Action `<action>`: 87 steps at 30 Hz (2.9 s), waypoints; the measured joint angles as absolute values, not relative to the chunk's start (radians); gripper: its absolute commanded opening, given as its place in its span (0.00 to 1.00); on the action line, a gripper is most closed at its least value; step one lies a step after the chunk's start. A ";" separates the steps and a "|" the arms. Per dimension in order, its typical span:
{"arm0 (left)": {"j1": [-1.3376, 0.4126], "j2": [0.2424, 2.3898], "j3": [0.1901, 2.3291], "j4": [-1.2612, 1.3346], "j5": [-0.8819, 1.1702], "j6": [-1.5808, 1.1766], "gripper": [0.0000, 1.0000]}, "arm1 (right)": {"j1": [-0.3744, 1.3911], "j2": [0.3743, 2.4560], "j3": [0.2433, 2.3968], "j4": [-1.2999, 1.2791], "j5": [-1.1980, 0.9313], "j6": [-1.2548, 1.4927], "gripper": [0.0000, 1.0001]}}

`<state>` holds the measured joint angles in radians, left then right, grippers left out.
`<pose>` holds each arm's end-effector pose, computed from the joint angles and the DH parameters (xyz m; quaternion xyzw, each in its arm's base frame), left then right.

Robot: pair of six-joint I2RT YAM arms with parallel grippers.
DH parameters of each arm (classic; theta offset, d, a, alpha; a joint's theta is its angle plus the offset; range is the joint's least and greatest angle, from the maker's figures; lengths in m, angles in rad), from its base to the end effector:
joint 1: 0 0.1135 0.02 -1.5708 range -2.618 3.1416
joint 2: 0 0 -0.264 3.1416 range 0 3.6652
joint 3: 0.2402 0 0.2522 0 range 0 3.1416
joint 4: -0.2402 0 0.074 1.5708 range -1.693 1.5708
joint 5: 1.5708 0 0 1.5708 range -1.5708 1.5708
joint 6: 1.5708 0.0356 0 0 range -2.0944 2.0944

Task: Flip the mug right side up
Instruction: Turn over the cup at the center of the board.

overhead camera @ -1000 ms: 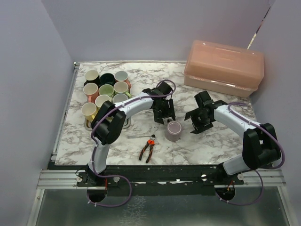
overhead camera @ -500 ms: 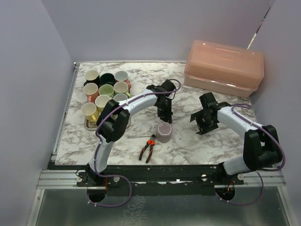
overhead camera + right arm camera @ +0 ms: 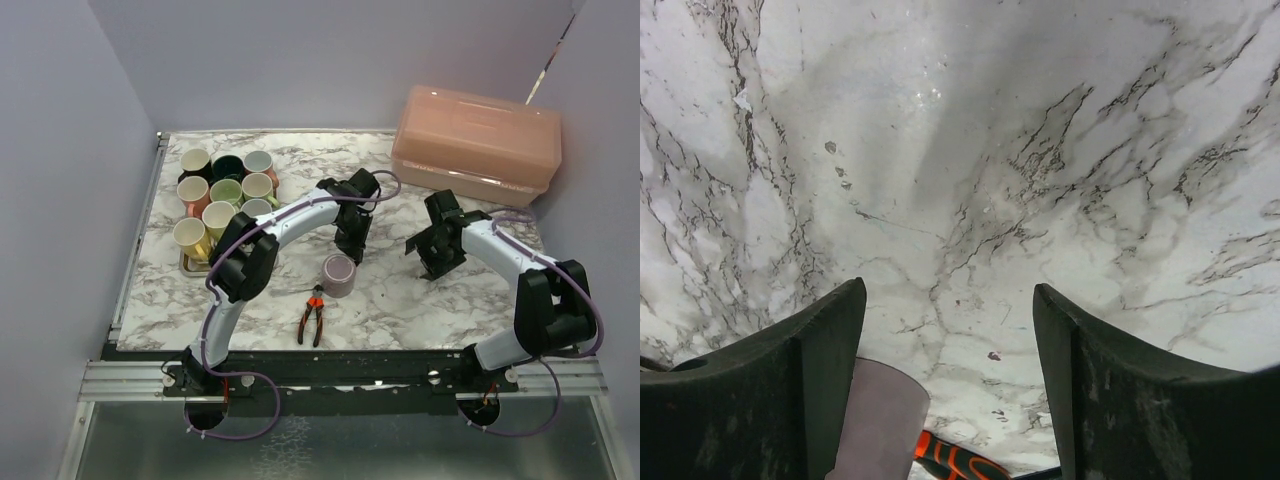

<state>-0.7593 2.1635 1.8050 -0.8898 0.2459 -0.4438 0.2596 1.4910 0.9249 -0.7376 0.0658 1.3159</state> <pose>0.3221 -0.3177 0.1998 0.1733 0.9643 -0.1900 0.0629 0.2584 0.0662 0.1903 0.5030 0.8534 0.0713 0.1170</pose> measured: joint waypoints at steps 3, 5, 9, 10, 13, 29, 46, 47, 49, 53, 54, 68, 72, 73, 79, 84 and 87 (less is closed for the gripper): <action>-0.762 2.163 1.806 -0.889 0.242 -0.368 0.30 | 0.260 1.495 0.926 -0.733 0.067 1.294 0.71; -0.768 2.160 1.806 -0.888 0.228 -0.320 0.33 | 0.260 1.496 0.926 -0.732 0.069 1.283 0.71; -0.780 2.149 1.802 -0.888 0.185 -0.214 0.35 | 0.260 1.508 0.933 -0.727 0.071 1.264 0.71; -0.781 2.143 1.800 -0.888 0.177 -0.190 0.35 | 0.260 1.513 0.937 -0.727 0.071 1.257 0.71; -0.785 2.120 1.792 -0.890 0.166 -0.124 0.37 | 0.258 1.522 0.950 -0.726 0.073 1.243 0.71; -0.787 2.099 1.792 -0.921 0.187 0.006 0.40 | 0.200 1.525 0.999 -0.730 0.093 1.185 0.71; -0.791 2.103 1.786 -0.910 0.194 0.024 0.30 | 0.187 1.525 0.999 -0.727 0.090 1.184 0.71; -0.793 2.103 1.785 -0.908 0.194 0.025 0.30 | 0.187 1.525 0.999 -0.727 0.090 1.184 0.71; -0.794 2.103 1.782 -0.905 0.194 0.026 0.34 | 0.186 1.525 0.999 -0.726 0.088 1.184 0.71; -0.794 2.104 1.776 -0.896 0.193 0.029 0.39 | 0.181 1.525 0.999 -0.726 0.084 1.179 0.71; -0.794 2.104 1.774 -0.895 0.192 0.029 0.39 | 0.181 1.525 0.999 -0.726 0.084 1.177 0.71; -0.805 2.105 1.740 -0.863 0.161 0.026 0.20 | 0.175 1.525 0.999 -0.725 0.076 1.177 0.71; -0.807 2.105 1.733 -0.868 0.149 0.022 0.00 | 0.175 1.525 0.999 -0.726 0.073 1.176 0.71; -0.807 2.105 1.733 -0.868 0.142 0.023 0.00 | 0.175 1.525 0.999 -0.726 0.073 1.176 0.71; -0.807 2.104 1.737 -0.870 0.121 0.019 0.00 | 0.175 1.524 1.007 -0.727 0.072 1.171 0.71; -0.807 2.094 1.737 -0.854 0.080 0.016 0.00 | 0.173 1.518 1.034 -0.722 0.025 1.127 0.73; -0.807 2.059 1.717 -0.804 0.054 0.021 0.00 | 0.170 1.518 1.060 -0.700 -0.054 1.081 0.73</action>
<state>-0.8074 2.0594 1.7168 -0.8040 0.0540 0.0212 0.1699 1.5177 1.0599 -0.6998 -0.0540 1.0813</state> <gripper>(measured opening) 0.100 0.732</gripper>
